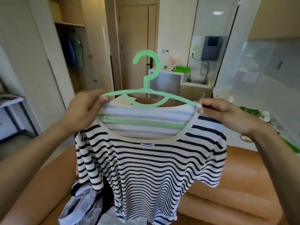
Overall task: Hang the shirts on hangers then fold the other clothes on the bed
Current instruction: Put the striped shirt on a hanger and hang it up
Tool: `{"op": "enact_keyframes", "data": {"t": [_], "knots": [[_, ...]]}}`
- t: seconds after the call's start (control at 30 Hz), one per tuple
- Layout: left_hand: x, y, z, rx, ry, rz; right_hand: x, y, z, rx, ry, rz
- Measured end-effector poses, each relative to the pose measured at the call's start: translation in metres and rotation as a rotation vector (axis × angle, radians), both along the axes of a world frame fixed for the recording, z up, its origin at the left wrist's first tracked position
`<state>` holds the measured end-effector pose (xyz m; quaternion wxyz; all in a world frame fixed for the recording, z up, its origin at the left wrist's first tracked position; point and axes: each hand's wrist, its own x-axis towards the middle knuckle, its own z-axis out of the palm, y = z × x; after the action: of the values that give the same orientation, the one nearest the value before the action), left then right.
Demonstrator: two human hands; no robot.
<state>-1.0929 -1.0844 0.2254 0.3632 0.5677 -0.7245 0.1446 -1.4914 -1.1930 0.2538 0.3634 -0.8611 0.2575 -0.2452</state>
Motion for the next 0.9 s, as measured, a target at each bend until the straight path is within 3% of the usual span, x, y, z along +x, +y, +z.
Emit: {"op": "enact_keyframes", "data": {"t": [0.27, 0.47, 0.63, 0.8, 0.9], "knots": [[0.015, 0.029, 0.003, 0.101, 0.055, 0.054, 0.048, -0.008, -0.001, 0.457, -0.181, 0.178], [0.041, 0.072, -0.003, 0.136, 0.176, 0.382, 0.095, 0.024, -0.002, 0.475, -0.206, 0.181], [0.048, 0.127, 0.001, -0.091, 0.391, 0.607, 0.138, 0.071, 0.019, 0.436, -0.284, 0.126], [0.066, 0.189, 0.019, -0.107, 0.742, 0.59, 0.197, 0.126, 0.061, 0.426, -0.333, 0.226], [0.074, 0.233, 0.028, -0.109, 0.807, 0.578, 0.238, 0.165, 0.085, 0.422, -0.339, 0.291]]}}
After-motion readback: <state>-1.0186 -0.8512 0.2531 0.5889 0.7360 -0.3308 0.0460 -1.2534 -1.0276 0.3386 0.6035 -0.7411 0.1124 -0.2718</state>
